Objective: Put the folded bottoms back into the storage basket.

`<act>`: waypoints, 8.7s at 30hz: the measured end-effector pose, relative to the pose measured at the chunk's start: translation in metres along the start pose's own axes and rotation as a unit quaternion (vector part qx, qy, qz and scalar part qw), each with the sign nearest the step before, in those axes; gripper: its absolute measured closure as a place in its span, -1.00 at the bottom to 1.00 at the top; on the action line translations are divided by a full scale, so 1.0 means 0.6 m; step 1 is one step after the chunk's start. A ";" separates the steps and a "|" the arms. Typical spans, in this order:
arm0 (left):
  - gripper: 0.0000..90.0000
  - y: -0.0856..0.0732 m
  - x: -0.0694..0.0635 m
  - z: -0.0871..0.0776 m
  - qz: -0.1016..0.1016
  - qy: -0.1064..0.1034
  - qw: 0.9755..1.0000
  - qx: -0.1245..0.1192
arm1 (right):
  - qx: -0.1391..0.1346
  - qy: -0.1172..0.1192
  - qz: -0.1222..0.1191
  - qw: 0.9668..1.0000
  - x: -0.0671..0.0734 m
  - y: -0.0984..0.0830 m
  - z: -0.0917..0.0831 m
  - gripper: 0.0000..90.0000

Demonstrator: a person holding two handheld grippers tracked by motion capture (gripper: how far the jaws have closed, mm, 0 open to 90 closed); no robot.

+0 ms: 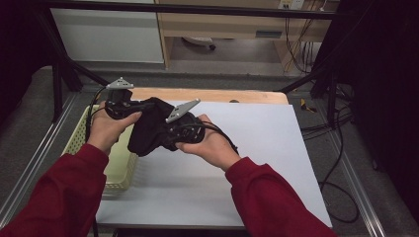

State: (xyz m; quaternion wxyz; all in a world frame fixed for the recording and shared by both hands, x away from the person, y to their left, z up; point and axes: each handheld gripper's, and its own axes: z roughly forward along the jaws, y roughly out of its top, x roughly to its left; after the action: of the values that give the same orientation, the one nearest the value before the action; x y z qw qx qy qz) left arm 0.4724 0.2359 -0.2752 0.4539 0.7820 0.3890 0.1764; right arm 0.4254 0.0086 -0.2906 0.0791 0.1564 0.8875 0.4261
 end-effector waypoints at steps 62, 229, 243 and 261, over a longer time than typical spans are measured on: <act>0.78 -0.020 0.110 -0.089 -0.037 0.060 0.997 -0.022 | -0.077 0.029 -0.002 0.997 0.021 0.078 0.113 0.67; -0.84 -0.241 -0.068 -0.082 -0.025 0.070 0.993 -0.096 | -0.096 -0.116 0.098 0.984 -0.011 -0.116 -0.070 -0.92; -0.85 -0.277 -0.080 -0.069 -0.027 0.061 0.993 -0.095 | -0.128 -0.151 0.135 0.971 -0.019 -0.178 -0.150 -0.92; -0.85 -0.291 -0.073 -0.063 -0.035 0.075 0.993 -0.085 | -0.157 -0.242 0.150 0.946 -0.039 -0.271 -0.250 -0.94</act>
State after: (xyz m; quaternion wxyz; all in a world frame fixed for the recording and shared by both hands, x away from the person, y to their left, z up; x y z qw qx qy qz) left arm 0.3424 0.2740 -0.3999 0.4937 0.7113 0.4327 0.2510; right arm 0.3720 -0.2046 -0.3237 0.2500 0.3715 0.7302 0.5161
